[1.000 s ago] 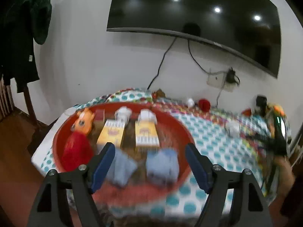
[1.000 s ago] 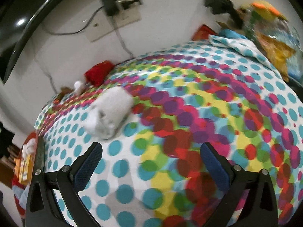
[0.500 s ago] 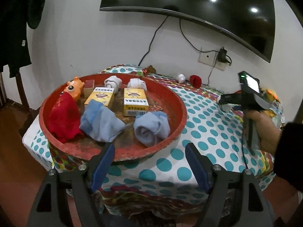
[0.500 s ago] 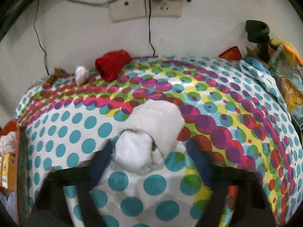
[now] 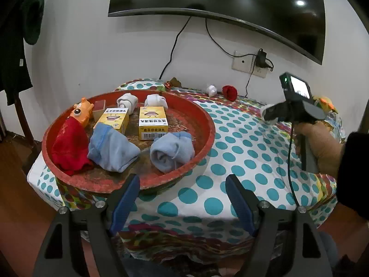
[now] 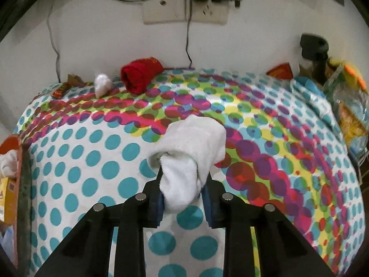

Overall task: Organize objects
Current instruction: 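Grasp the rolled white sock with the right gripper and lift it, then carry the white sock with the right gripper into the red tray and release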

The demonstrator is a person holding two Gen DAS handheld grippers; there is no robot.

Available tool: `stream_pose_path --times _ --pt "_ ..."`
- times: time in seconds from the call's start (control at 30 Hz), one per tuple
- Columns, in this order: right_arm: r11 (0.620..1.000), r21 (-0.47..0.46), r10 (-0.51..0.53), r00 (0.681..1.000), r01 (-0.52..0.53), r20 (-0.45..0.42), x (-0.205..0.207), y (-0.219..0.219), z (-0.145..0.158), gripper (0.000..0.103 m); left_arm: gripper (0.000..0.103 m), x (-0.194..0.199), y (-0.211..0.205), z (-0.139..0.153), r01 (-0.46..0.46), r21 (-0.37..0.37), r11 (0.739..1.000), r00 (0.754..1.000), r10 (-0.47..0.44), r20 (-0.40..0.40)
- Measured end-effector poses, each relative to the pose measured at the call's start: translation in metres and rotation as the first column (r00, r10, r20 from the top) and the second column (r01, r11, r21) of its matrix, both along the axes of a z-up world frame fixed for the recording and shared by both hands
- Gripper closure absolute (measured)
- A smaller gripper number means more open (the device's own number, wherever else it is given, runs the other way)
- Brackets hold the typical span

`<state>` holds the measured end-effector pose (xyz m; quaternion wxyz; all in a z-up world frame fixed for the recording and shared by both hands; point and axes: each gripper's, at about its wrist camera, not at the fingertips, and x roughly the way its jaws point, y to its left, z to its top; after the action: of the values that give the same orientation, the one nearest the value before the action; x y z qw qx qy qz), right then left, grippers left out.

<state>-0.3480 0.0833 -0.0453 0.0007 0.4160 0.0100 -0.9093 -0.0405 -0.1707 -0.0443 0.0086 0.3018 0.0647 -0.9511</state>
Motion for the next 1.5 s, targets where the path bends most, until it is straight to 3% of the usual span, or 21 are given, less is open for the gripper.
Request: stream_pose_path --times 0.37,0.6,1.17,1.5 --pt "0.992 0.050 0.123 0.988 -0.119 -0.094 0.042 -0.041 0.049 0.078 0.024 0.015 0.012 0.013 -0.013 -0.055 0.998 0.998 0.010 -0.064" --pt "0.979 0.091 0.193 0.973 -0.182 -0.124 0.069 -0.073 0.066 0.078 0.024 0.026 0.015 0.016 -0.012 -0.051 0.999 0.997 0.008 -0.072" --pt "0.942 0.131 0.329 0.928 -0.310 -0.172 0.130 -0.143 0.095 0.078 0.024 0.056 0.000 0.024 -0.055 -0.020 0.998 0.996 0.053 -0.073" --pt "0.902 0.112 0.430 0.891 -0.417 -0.148 0.156 -0.183 0.088 0.078 0.024 0.072 -0.019 0.021 -0.103 0.024 0.994 0.994 0.104 -0.044"
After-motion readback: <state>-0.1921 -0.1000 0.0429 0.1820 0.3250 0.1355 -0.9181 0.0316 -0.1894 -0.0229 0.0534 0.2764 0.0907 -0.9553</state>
